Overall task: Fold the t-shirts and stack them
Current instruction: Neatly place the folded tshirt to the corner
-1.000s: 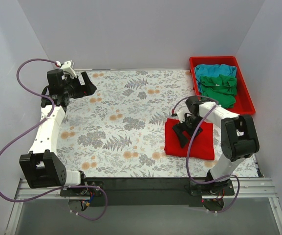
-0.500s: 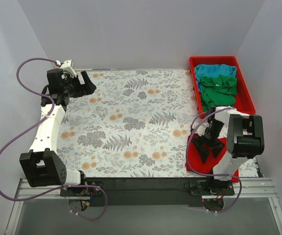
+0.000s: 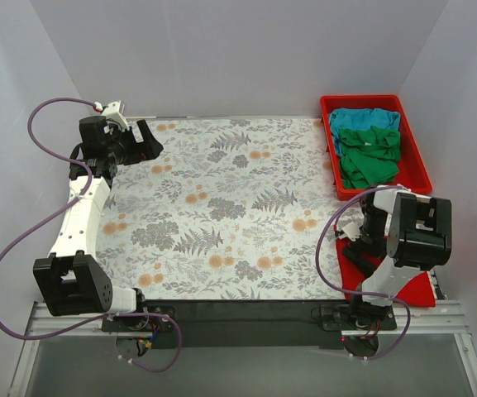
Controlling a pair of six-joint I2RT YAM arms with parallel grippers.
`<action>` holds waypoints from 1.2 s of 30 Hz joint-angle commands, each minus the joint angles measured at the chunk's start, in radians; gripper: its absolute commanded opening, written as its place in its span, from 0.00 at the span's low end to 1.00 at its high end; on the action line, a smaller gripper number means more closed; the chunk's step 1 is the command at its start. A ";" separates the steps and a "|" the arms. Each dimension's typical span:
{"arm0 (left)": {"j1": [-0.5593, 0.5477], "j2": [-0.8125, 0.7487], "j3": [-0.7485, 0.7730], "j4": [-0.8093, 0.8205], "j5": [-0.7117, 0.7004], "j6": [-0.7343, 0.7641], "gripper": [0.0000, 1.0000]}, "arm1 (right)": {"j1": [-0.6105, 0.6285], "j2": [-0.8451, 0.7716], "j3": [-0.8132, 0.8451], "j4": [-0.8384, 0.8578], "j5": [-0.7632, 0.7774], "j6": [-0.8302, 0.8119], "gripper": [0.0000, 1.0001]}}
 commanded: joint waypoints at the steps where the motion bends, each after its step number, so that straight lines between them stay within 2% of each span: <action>1: 0.004 -0.015 0.026 0.016 0.007 0.008 0.88 | -0.019 -0.021 0.014 0.401 0.035 -0.184 0.98; 7: 0.004 -0.015 0.026 0.016 0.012 0.001 0.88 | -0.031 -0.055 0.069 0.431 -0.027 -0.121 0.98; 13: 0.004 -0.023 0.032 0.016 0.018 0.005 0.89 | -0.031 -0.112 0.032 0.493 -0.028 -0.144 0.98; 21: 0.004 -0.037 0.037 0.004 0.030 0.011 0.89 | -0.032 -0.159 0.044 0.479 -0.032 -0.138 0.98; 25: 0.006 -0.034 0.070 -0.039 0.044 0.032 0.89 | -0.032 -0.233 0.107 0.409 -0.049 -0.142 0.98; 30: 0.004 -0.040 0.106 -0.111 0.049 0.058 0.89 | -0.034 -0.344 0.301 0.237 -0.127 -0.150 0.98; 33: 0.004 -0.047 0.118 -0.157 0.063 0.060 0.89 | -0.032 -0.372 0.421 0.117 -0.210 -0.126 0.98; 36: 0.006 -0.050 0.147 -0.230 0.141 0.092 0.89 | -0.032 -0.409 0.481 0.054 -0.332 -0.058 0.98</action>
